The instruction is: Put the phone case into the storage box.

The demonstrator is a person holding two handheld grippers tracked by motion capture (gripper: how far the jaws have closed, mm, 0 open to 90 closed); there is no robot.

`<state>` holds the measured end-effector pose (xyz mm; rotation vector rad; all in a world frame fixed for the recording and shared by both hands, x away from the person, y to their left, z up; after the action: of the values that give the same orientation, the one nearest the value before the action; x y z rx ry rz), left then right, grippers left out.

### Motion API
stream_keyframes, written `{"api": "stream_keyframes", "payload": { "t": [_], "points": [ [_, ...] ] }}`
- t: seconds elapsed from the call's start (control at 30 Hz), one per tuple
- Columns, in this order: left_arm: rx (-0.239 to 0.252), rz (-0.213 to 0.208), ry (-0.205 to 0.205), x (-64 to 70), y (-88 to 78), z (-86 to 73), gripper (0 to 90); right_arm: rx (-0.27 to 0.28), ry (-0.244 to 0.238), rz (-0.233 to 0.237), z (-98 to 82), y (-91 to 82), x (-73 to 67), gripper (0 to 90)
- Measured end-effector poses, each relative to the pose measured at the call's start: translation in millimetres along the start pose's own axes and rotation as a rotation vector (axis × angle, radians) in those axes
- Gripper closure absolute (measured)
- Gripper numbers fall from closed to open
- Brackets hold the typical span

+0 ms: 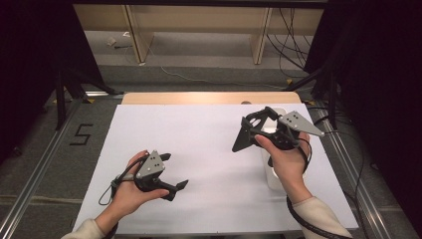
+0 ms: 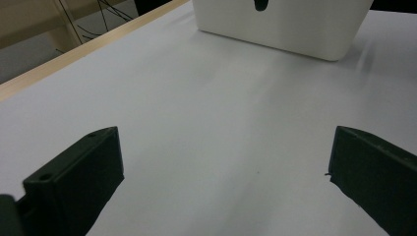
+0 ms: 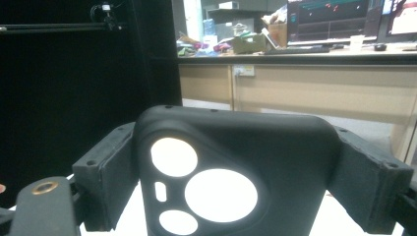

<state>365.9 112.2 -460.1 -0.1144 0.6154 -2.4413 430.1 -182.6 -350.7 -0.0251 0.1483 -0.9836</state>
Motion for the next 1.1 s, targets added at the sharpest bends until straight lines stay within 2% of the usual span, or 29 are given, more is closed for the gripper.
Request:
{"api": "stream_keyframes", "payload": {
  "t": [0.27, 1.1],
  "points": [
    [-0.003, 0.003, 0.000, -0.7, -0.2, -0.4, 0.0, 0.014, -0.013, -0.022, 3.8, -2.4, 6.0, 15.0],
    [0.003, 0.006, -0.005, -1.2, -0.1, 0.2, 0.0, 0.033, -0.007, -0.075, 12.8, -10.1, 22.6, 15.0]
  ]
}}
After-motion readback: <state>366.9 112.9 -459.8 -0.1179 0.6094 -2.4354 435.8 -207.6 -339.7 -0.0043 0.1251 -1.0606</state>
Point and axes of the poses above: each handheld gripper's, and its own axes: y roughly forward along the jaws, z roughly out of its top, x roughly to its right, the point moved 5 cm from there along y, roughly forward along the jaws, and after that the axes turned 2 degrees about y, right-handed, at the moved point
